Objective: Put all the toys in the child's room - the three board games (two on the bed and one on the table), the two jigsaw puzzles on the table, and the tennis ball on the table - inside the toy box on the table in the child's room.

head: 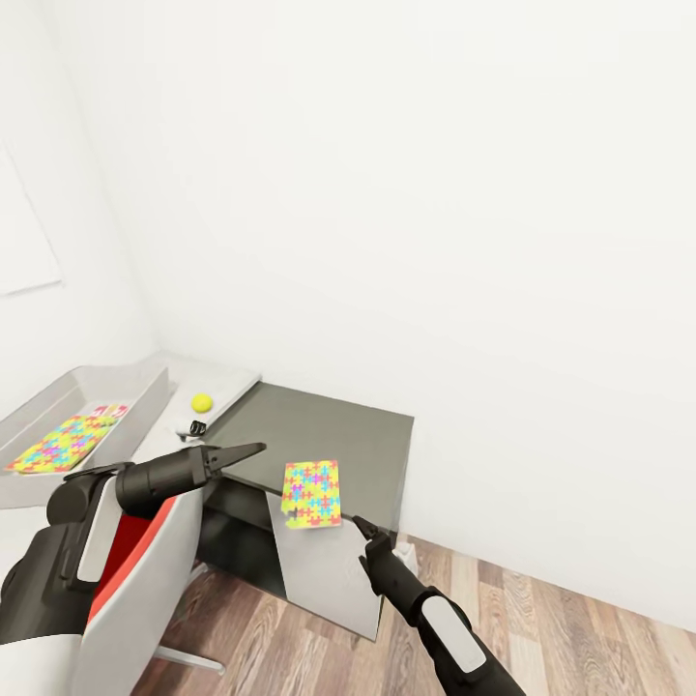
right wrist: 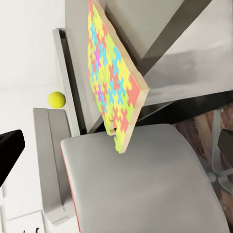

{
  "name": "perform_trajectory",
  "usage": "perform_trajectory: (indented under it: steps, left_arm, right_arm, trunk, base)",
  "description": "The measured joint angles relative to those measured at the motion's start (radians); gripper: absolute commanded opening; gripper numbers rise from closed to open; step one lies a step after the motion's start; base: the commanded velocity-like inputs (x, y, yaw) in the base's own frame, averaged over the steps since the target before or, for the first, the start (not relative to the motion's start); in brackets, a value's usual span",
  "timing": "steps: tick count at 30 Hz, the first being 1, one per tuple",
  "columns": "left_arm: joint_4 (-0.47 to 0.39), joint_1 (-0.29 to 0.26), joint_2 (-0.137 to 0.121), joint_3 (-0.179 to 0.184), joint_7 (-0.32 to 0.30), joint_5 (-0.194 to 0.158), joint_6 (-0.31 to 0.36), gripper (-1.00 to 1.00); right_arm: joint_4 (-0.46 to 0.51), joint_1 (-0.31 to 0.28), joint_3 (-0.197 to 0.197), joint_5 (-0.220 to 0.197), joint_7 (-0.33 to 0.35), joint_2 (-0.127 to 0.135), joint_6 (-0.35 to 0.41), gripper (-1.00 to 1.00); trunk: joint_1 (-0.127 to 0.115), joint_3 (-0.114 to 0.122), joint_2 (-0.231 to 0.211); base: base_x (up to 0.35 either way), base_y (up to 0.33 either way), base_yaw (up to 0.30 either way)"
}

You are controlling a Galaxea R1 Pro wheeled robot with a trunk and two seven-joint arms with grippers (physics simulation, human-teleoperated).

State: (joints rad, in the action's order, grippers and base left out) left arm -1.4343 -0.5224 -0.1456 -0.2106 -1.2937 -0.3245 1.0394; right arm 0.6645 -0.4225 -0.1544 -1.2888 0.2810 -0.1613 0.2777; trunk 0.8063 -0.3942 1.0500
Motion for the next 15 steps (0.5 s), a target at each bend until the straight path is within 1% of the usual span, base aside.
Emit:
perform_trajectory:
  steps: [4,15]
  left_arm:
    - [0.0,0.0,-0.001,-0.001,0.0,0.0,0.0,1.0]
    - [-0.003,-0.007,-0.002,-0.002,-0.001,0.0,0.0,1.0]
  right_arm:
    - [0.0,0.0,0.0,0.0,0.0,0.0,0.0,1.0]
    - [0.0,0.0,0.0,0.0,0.0,0.0,0.0,1.0]
  trunk:
    - [0.015,-0.013,0.028]
    - [0.015,-0.013,0.028]
  base:
    - [0.0,0.0,0.0]
    - [0.002,0.0,0.0]
